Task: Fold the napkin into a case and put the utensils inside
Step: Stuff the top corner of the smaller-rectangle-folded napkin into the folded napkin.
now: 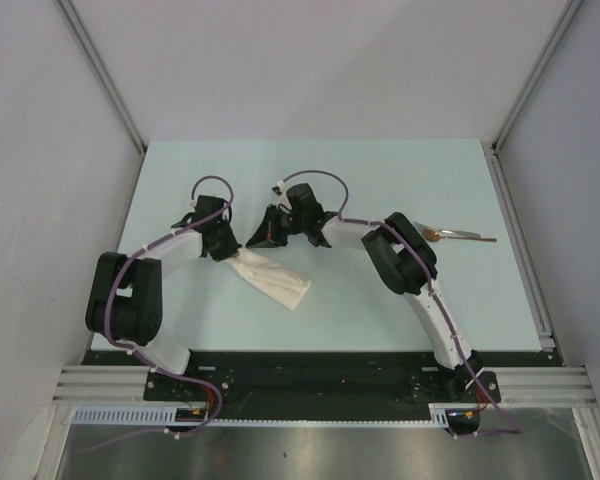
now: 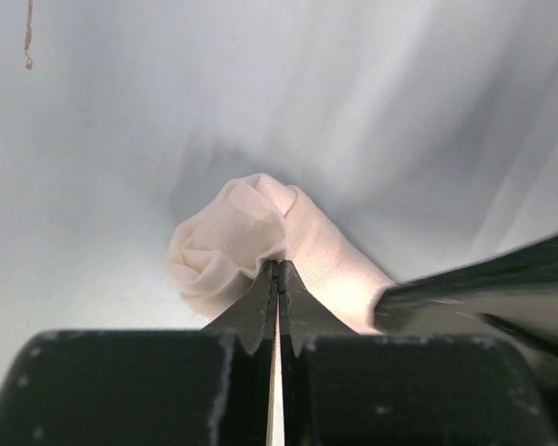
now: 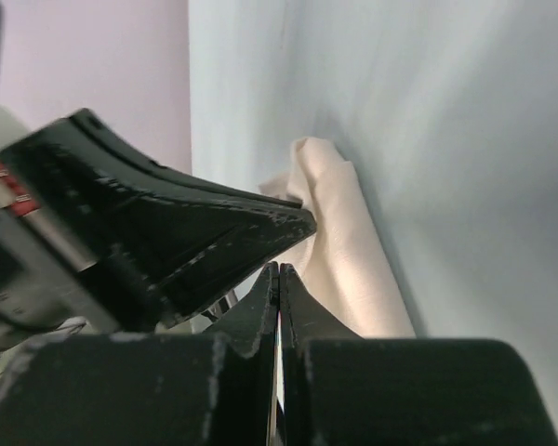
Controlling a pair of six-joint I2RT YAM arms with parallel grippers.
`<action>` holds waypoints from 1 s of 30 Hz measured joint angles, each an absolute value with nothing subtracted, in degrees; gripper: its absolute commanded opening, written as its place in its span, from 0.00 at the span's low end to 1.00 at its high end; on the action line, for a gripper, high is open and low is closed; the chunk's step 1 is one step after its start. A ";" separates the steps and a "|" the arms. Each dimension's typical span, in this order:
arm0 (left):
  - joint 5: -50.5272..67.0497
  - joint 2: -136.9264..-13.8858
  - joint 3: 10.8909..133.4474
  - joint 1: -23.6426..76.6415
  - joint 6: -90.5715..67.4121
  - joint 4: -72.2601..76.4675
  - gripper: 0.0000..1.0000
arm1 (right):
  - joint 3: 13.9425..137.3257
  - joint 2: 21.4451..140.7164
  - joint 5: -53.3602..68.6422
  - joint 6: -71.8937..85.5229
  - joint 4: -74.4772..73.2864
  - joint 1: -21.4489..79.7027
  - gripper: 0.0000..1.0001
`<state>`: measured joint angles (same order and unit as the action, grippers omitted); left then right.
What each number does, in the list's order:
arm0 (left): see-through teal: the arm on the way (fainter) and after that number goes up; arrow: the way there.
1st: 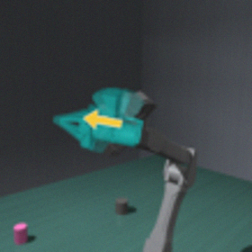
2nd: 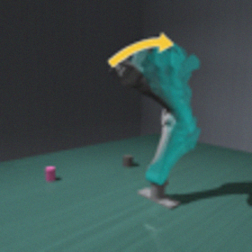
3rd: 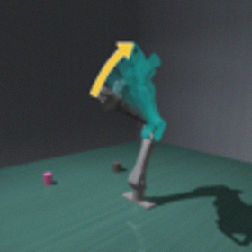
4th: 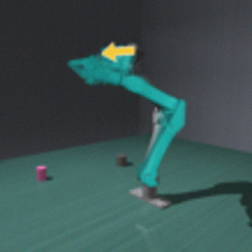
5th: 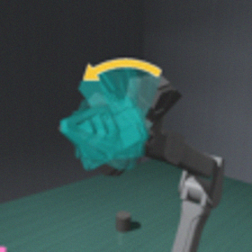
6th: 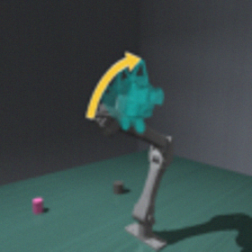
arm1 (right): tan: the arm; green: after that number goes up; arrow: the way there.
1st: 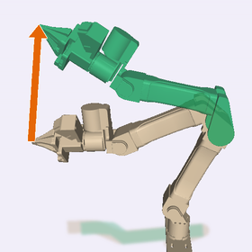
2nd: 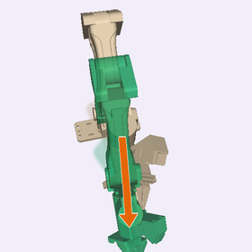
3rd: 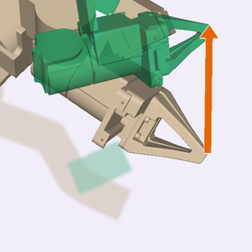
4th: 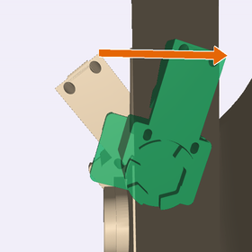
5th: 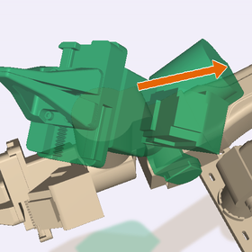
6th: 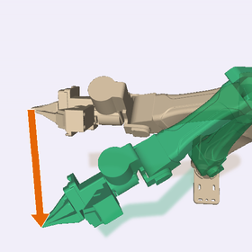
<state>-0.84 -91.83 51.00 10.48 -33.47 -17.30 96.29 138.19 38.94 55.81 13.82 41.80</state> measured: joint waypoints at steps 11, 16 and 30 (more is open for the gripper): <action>-0.93 -91.83 50.96 10.48 -34.11 -18.15 0.00 | 83.57 134.23 39.09 56.40 18.96 42.83 0.00; -1.23 -92.23 50.96 10.48 -35.40 -19.44 0.00 | 76.51 130.72 39.11 57.78 22.90 45.32 0.00; 0.54 -87.92 50.89 10.48 -34.00 -21.39 0.26 | 74.65 125.54 37.10 51.77 15.53 45.69 0.00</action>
